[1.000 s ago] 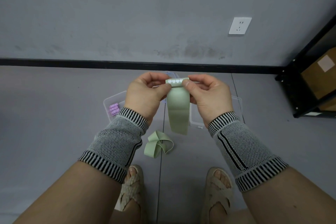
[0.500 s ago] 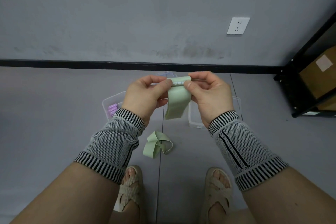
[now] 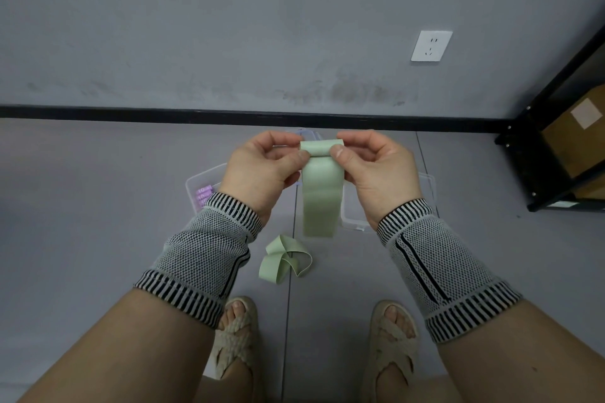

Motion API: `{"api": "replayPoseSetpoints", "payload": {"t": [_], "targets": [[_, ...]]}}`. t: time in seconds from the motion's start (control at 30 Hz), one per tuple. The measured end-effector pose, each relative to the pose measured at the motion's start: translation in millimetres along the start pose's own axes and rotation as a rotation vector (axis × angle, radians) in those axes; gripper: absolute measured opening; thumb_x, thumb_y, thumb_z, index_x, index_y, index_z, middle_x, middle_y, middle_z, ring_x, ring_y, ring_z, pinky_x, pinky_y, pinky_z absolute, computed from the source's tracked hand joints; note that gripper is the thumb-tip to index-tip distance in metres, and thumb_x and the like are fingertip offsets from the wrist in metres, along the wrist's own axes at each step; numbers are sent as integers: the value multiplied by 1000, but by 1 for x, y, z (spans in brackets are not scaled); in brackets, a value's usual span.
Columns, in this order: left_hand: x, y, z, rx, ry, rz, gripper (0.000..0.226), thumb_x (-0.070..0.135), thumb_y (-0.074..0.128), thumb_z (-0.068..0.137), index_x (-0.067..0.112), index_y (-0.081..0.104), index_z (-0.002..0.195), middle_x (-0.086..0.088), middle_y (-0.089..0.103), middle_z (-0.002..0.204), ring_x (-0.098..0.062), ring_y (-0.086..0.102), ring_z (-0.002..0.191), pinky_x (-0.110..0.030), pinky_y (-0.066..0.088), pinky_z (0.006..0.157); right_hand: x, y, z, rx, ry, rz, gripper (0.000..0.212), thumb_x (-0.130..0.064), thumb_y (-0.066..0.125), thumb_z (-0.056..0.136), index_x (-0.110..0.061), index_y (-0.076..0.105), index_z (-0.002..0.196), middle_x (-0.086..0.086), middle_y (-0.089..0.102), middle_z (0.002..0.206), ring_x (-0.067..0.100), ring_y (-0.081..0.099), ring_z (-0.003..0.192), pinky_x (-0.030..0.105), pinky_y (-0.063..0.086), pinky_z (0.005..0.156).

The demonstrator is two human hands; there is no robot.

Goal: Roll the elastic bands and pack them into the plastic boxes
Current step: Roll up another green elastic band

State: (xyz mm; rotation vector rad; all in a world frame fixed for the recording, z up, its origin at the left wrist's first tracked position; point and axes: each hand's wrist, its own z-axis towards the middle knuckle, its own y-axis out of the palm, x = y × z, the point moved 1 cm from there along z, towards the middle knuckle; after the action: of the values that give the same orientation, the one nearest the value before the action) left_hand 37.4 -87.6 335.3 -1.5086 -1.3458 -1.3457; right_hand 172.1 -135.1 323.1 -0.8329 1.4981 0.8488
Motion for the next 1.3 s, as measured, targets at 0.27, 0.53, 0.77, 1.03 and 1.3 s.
{"api": "replayPoseSetpoints", "payload": {"t": [0.27,0.53,0.77,1.03,1.3], "targets": [[-2,2,0,-21,-23,9,12,3,66,83,14,66,87,0,67,72,-9,60,64,-19,51,62,-3,1,-3,0,-55,-28,22,-2,69,81,-21,63,90,0,71,90,6,68,81,23,55,81],[-3,-1,1,10,77,65,14,1,67,81,15,65,84,5,66,64,-7,59,60,-19,51,60,-2,5,-6,95,-70,-40,13,-6,73,80,-10,70,92,1,72,87,9,69,79,22,56,76],[-12,3,-1,15,119,156,15,2,67,82,16,64,82,-3,65,73,-14,59,68,-26,51,66,0,7,-8,145,-110,-90,15,-11,72,81,-26,71,77,-11,70,78,-4,63,71,15,52,72],[-6,-1,4,-36,195,217,20,-4,62,84,16,63,87,-2,67,83,-7,62,73,-16,49,67,-3,-2,-2,-48,-16,-45,19,-12,72,82,-22,64,95,3,72,86,16,70,81,28,58,75],[-10,0,5,-68,133,245,29,25,69,78,21,59,104,-7,73,88,-21,69,87,-39,53,87,-3,-6,0,-99,59,152,10,1,66,83,-9,65,84,11,69,80,21,68,75,37,59,74]]}}
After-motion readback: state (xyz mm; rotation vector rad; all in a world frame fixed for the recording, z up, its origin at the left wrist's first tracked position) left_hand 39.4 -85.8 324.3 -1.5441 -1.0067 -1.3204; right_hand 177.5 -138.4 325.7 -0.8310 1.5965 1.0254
